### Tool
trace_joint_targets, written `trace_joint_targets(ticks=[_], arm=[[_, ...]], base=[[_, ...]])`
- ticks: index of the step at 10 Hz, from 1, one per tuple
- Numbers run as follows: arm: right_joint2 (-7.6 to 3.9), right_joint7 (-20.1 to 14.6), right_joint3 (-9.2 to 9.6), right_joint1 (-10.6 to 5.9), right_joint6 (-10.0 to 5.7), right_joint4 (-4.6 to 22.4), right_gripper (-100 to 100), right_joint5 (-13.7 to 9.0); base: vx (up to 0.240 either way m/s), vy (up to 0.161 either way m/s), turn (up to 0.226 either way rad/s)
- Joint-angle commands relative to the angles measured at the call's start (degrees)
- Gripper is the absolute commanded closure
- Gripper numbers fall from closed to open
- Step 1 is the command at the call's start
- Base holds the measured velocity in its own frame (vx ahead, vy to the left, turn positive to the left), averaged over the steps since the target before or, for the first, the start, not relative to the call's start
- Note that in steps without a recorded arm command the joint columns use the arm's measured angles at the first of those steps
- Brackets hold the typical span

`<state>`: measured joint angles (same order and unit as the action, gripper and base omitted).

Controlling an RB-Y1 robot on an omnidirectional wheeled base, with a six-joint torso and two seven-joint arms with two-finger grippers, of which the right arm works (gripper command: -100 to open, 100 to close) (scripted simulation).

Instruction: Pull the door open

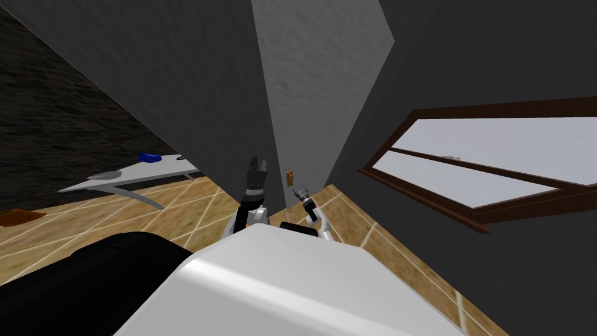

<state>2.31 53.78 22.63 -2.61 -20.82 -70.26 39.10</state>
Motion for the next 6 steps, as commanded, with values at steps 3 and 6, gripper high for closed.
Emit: trace_joint_targets(ticks=[3,6], arm=[[-1.00,0.66,-0.91,-0.42,0.00,0.54,-100,-0.56],[-2.43,1.66,-2.45,-1.21,-0.14,1.54,-100,-1.52]], base=[[-0.142,-0.161,0.010],[-0.156,-0.196,0.057]])
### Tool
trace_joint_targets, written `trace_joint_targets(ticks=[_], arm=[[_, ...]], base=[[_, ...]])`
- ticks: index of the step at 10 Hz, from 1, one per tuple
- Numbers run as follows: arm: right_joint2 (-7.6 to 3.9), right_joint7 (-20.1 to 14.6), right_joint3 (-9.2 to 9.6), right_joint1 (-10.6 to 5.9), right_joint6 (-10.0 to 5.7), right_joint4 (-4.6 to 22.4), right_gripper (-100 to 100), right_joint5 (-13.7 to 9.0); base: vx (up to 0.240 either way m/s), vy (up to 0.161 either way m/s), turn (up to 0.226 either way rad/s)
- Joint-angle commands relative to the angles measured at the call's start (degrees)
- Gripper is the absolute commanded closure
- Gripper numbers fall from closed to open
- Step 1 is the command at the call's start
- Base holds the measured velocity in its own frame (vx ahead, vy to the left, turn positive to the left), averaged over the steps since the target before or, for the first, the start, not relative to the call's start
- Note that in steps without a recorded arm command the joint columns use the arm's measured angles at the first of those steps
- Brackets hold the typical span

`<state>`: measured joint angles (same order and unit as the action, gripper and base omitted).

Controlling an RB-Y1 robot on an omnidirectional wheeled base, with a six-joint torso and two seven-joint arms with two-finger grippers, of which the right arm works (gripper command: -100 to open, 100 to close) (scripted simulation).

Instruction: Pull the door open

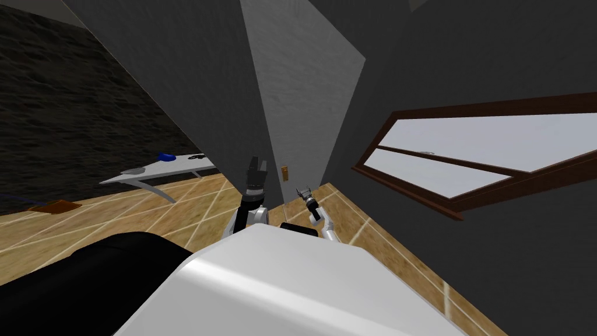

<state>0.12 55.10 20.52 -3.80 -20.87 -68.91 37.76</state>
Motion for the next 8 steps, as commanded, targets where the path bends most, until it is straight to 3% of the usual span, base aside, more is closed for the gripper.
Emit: trace_joint_targets(ticks=[1,4,8], arm=[[-0.80,0.82,-1.06,-0.38,-0.16,0.66,-100,-0.63],[-2.54,2.31,-3.36,-1.54,-0.35,2.15,-100,-2.06],[-5.16,5.10,-7.69,-3.70,-0.72,4.96,-100,-4.75]], base=[[-0.167,-0.163,0.097],[-0.133,-0.161,0.120],[-0.133,-0.129,0.188]])
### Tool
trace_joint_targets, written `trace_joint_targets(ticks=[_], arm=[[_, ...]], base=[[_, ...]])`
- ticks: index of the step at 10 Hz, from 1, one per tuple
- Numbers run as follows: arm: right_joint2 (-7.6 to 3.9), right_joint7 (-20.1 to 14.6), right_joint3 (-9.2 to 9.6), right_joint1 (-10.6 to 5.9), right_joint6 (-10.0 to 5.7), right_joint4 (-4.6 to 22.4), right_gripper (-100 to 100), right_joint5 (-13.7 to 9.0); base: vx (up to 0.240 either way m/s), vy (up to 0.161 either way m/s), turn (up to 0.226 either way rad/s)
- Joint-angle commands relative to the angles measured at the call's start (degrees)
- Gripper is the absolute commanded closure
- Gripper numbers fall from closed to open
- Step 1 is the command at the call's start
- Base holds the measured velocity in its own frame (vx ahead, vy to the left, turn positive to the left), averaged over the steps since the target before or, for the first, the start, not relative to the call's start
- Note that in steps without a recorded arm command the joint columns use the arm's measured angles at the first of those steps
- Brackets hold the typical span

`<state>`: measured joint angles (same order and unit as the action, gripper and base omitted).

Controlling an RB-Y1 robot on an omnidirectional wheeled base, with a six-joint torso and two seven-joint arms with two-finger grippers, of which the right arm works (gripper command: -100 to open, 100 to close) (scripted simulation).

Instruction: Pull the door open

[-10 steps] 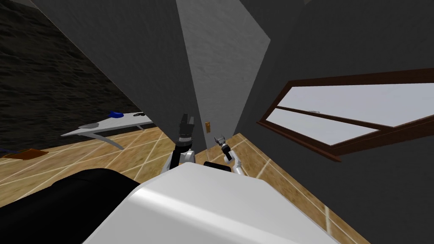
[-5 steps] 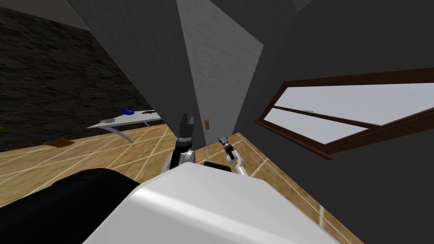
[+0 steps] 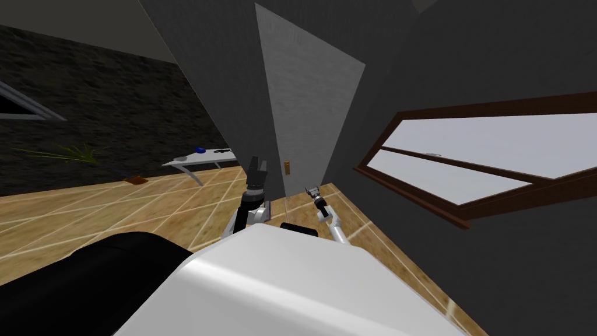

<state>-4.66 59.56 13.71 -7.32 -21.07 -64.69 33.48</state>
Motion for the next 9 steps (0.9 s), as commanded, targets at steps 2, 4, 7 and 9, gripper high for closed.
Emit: trace_joint_targets(ticks=[2,4,7,9], arm=[[-0.94,1.31,-1.94,-0.70,-0.61,1.42,-100,-1.12],[-2.21,3.13,-4.77,-2.08,-0.85,3.25,-100,-2.88],[-3.52,5.45,-8.37,-3.83,-1.16,5.55,-100,-5.10],[-3.71,5.85,-8.99,-4.13,-1.21,5.94,-100,-5.48]], base=[[-0.060,-0.071,0.123],[-0.071,-0.057,0.259],[-0.080,-0.046,0.235],[-0.033,-0.025,0.070]])
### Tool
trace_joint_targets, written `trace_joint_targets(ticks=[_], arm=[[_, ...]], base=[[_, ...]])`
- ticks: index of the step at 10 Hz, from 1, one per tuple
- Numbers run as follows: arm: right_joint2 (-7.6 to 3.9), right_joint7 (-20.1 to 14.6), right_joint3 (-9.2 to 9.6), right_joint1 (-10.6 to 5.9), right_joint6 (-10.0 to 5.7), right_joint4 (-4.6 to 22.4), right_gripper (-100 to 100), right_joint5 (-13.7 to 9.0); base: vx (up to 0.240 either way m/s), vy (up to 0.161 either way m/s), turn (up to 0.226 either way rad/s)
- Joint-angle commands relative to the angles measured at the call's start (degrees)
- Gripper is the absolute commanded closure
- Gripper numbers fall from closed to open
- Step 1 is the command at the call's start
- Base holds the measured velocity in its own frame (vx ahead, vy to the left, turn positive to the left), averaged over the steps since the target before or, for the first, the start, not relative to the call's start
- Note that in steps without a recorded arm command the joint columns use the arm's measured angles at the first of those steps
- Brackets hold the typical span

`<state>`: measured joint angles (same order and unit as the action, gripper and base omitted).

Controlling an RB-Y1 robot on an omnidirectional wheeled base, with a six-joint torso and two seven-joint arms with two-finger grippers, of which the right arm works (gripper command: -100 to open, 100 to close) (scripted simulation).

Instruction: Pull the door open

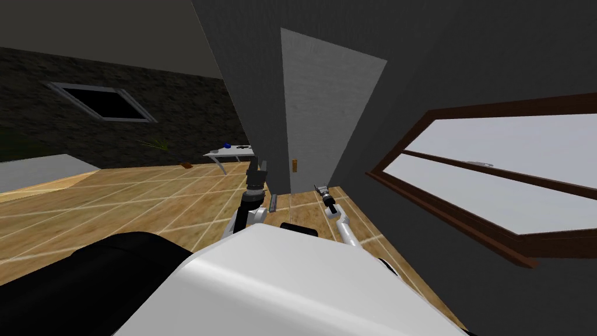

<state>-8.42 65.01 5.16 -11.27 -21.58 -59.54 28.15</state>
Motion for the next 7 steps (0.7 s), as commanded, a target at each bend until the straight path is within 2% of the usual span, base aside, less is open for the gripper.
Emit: trace_joint_targets(ticks=[1,5,7], arm=[[-0.33,1.20,-1.69,-0.78,-0.80,1.58,-100,-0.91],[-1.46,4.49,-6.79,-3.21,-1.24,4.80,-100,-4.04],[-1.65,5.74,-8.72,-4.12,-1.41,6.00,-100,-5.21]], base=[[-0.016,-0.012,0.165],[-0.024,-0.007,0.267],[-0.003,0.009,0.185]])
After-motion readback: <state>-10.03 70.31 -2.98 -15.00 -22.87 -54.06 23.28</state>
